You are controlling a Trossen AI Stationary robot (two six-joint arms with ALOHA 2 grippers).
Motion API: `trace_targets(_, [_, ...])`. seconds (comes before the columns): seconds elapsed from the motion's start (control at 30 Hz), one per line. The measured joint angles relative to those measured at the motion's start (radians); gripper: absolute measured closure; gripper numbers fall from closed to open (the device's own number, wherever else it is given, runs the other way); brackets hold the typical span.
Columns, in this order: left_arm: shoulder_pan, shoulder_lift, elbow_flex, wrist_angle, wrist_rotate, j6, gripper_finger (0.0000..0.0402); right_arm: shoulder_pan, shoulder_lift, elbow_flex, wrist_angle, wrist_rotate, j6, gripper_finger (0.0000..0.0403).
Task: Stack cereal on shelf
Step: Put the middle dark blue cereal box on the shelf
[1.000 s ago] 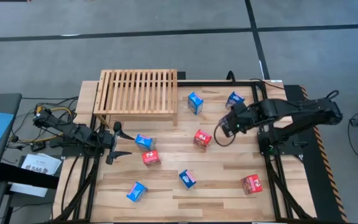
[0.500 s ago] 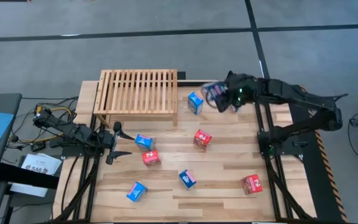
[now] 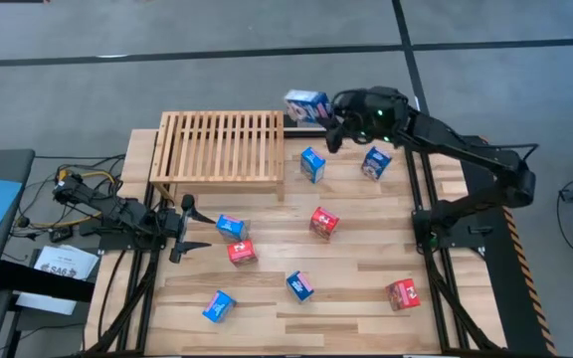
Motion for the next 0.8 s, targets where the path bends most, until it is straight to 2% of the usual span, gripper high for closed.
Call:
trace_targets(0.2, [0.000,0.000,0.000,0.000,0.000,0.000,0.0113,-0.035,0.130,0.147,-0.011,-0.078,-0.052,0.0200])
trace_targets(0.53, [0.000,0.000,0.000,0.000,0.000,0.000,0.0113,-0.033,0.396,0.562,-0.392,-0.140,-0.197,0.0200])
trace_targets(0.8, [0.000,0.000,0.000,0.000,0.000,0.000,0.0113,-0.025,0.557,0.795,-0.639,-0.175,-0.332,0.0200])
